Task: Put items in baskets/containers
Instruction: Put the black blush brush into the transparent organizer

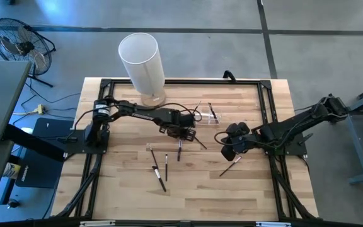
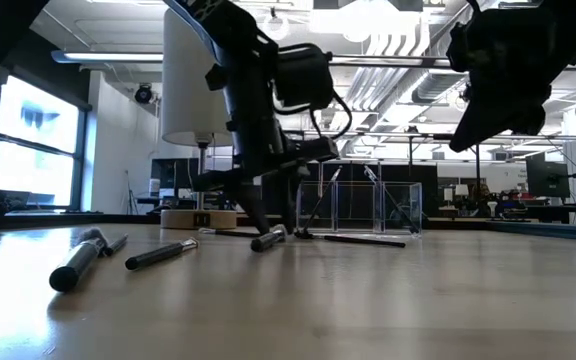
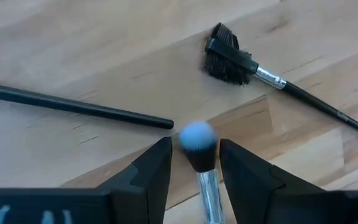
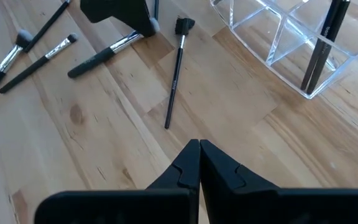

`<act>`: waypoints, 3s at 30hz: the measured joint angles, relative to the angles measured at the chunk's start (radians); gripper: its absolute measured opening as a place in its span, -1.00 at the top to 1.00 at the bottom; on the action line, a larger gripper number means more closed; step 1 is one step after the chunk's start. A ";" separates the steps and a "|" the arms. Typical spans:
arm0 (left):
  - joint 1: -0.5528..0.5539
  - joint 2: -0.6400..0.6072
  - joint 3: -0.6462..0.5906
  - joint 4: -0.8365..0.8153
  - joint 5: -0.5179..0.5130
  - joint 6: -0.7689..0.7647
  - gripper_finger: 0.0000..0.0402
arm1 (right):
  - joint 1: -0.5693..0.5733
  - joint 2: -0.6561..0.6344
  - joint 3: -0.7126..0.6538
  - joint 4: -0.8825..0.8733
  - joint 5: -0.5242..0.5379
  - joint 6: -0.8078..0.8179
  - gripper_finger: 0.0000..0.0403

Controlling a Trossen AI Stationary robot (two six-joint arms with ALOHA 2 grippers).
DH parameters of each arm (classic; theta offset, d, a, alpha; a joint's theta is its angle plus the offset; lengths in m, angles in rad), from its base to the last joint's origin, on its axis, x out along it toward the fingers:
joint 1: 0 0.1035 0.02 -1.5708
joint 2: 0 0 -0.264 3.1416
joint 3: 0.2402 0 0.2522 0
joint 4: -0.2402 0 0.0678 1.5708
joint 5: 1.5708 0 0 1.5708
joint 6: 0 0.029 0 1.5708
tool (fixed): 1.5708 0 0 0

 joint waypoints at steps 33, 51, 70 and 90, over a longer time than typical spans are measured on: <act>-0.232 -0.259 0.078 -0.058 -0.548 0.343 0.99 | 0.000 0.000 0.000 -0.019 0.013 -0.040 0.99; 0.139 -0.464 -0.521 1.380 0.104 0.918 1.00 | -0.008 0.000 0.000 0.029 0.146 0.047 0.99; 0.283 -0.274 -0.559 1.537 0.183 1.263 0.98 | -0.126 0.000 0.000 0.118 0.205 0.103 0.99; 0.282 -0.276 -0.462 1.290 0.089 1.311 0.95 | -0.145 0.000 0.000 0.123 0.158 0.066 0.99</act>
